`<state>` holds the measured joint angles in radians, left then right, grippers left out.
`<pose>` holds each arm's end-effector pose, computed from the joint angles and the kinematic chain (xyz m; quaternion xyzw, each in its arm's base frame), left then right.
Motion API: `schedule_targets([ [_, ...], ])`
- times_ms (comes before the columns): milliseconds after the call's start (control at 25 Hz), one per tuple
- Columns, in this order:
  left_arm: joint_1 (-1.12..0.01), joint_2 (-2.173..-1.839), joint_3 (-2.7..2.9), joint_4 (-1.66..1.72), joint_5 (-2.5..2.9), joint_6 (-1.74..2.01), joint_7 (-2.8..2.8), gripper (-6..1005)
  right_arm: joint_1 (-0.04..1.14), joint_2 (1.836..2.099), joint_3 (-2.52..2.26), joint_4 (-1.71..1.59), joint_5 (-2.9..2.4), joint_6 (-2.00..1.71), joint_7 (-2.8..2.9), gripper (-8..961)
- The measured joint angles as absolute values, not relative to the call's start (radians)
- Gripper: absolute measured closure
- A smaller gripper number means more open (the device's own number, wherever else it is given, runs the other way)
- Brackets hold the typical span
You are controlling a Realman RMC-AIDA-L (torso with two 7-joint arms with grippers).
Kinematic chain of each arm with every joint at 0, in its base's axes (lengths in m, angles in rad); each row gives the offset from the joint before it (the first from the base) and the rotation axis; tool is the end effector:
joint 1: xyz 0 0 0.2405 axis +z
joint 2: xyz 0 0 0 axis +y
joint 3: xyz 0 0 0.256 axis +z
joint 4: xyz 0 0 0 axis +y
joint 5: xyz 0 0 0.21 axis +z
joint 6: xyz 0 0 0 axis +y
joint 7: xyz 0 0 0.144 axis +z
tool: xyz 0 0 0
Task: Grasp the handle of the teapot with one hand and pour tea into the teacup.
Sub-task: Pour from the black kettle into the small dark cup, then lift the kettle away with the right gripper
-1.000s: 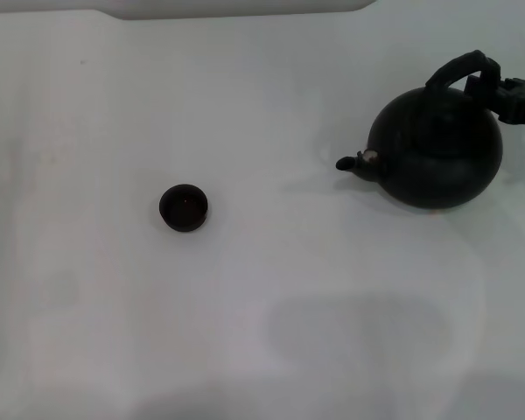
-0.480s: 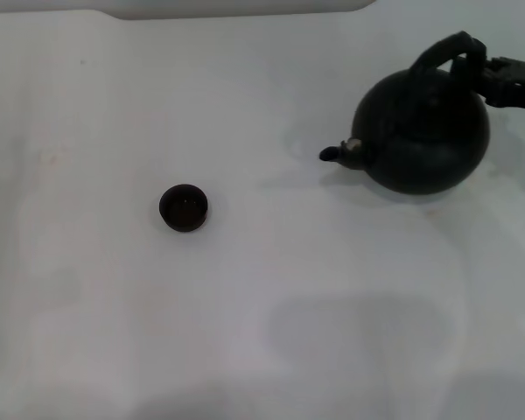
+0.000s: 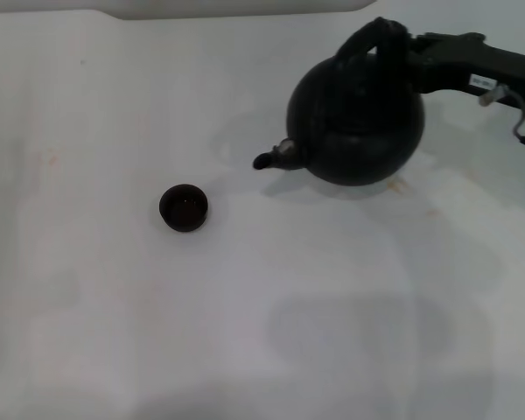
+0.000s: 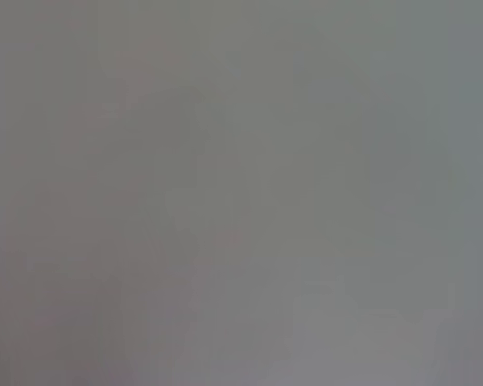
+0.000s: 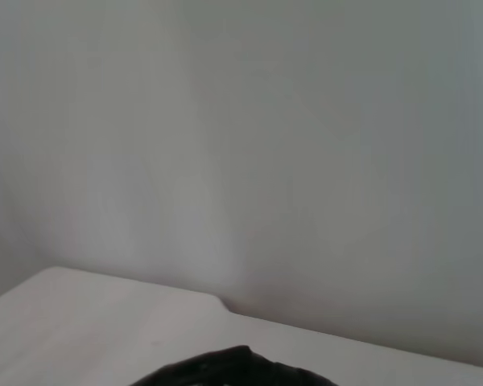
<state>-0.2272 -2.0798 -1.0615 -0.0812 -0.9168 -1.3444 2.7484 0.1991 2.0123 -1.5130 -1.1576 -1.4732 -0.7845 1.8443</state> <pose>-0.4065 0.2436 0.0417 -0.5113 -0.3409 -0.3499 0.7071 0.2362 0.3486 0.0052 -0.8609 0.3253 0.2449 0.3051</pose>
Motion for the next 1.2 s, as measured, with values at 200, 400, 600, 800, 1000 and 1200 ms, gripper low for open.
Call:
schedule_targets([
  [200, -0.228, -2.08, -1.062, -0.081, -0.913, -1.346, 2.748, 168, 0.234, 2.014, -1.582, -1.158, -1.473, -0.737, 1.844, 725],
  [400, -0.23, -2.08, -1.062, -0.081, -0.896, -1.347, 2.748, 165, 0.271, 2.014, -1.641, -1.147, -1.467, -0.683, 1.845, 724],
  [600, -0.229, -2.08, -1.062, -0.081, -0.895, -1.347, 2.747, 168, 0.287, 2.014, -1.688, -1.148, -1.464, -0.618, 1.845, 726],
  [800, -0.226, -2.08, -1.062, -0.081, -0.894, -1.347, 2.746, 165, 0.289, 2.014, -1.744, -1.157, -1.463, -0.535, 1.845, 727],
  [1000, -0.226, -2.08, -1.062, -0.081, -0.894, -1.347, 2.745, 165, 0.292, 2.014, -1.79, -1.162, -1.466, -0.47, 1.844, 729],
  [1200, -0.227, -2.08, -1.062, -0.081, -0.894, -1.342, 2.745, 166, 0.301, 2.014, -1.839, -1.168, -1.469, -0.42, 1.84, 730],
])
